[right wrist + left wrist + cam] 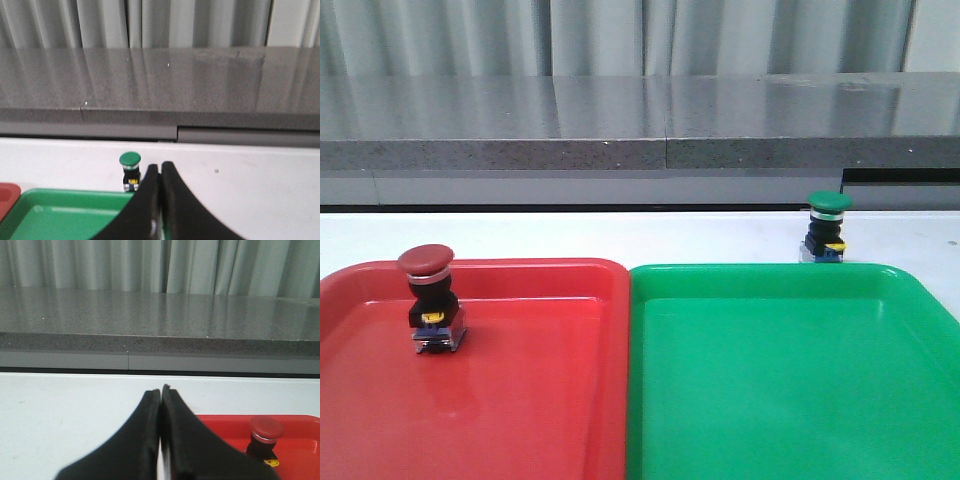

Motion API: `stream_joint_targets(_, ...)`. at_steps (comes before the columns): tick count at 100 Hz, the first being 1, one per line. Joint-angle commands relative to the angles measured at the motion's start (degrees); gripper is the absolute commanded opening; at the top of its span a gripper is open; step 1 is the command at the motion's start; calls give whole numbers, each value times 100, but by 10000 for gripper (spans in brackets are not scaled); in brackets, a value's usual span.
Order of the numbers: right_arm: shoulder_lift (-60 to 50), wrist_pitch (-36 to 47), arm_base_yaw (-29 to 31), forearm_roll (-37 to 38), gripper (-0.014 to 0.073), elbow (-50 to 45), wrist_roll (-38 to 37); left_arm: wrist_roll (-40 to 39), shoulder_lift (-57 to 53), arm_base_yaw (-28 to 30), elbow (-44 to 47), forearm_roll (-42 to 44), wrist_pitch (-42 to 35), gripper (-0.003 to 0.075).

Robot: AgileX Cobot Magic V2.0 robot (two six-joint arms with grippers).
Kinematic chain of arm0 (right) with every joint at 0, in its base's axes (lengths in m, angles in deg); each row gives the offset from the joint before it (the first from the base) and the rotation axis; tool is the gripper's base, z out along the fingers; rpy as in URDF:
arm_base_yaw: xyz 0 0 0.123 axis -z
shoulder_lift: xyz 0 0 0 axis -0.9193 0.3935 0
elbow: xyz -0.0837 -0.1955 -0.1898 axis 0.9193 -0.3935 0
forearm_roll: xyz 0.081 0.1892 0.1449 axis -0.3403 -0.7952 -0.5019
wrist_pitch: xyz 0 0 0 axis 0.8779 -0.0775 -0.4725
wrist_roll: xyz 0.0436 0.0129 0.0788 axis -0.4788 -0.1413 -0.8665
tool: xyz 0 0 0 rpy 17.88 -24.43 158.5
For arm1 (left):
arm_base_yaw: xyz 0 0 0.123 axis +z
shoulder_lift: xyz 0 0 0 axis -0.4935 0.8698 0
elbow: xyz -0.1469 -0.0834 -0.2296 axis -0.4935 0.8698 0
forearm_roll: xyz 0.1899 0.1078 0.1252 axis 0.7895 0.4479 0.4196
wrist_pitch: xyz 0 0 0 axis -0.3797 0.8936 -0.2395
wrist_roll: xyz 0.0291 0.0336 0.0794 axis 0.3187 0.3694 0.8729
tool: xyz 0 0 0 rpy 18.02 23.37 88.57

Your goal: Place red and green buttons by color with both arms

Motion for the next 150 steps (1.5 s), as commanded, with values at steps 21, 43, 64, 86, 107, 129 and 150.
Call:
stream_joint_targets(21, 1459, -1497, 19, 41, -66, 1773, 16, -37, -168, 25, 240, -52, -508, -19)
stream_joint_targets(43, 1823, -1428, 19, 41, -66, 1895, 16, -37, -168, 25, 240, -52, -508, -19)
stream_joint_targets(64, 1842, -1533, 19, 41, -12, 1895, 16, -37, -168, 25, 240, -52, -508, -19)
stream_joint_targets(86, 1842, -1844, 19, 41, 493, 1895, 16, -37, -168, 25, 240, -52, -508, -19)
stream_joint_targets(107, 1842, -1760, 19, -23, 638, 1895, 16, -37, -168, 25, 240, -52, -508, -19)
stream_joint_targets(129, 2111, -1572, 19, -297, 633, 1920, 16, -37, -168, 25, 240, -52, -508, -19)
stream_joint_targets(150, 3122, -1584, 19, -593, 633, 2395, 113, -37, -168, 25, 240, -52, -508, -19)
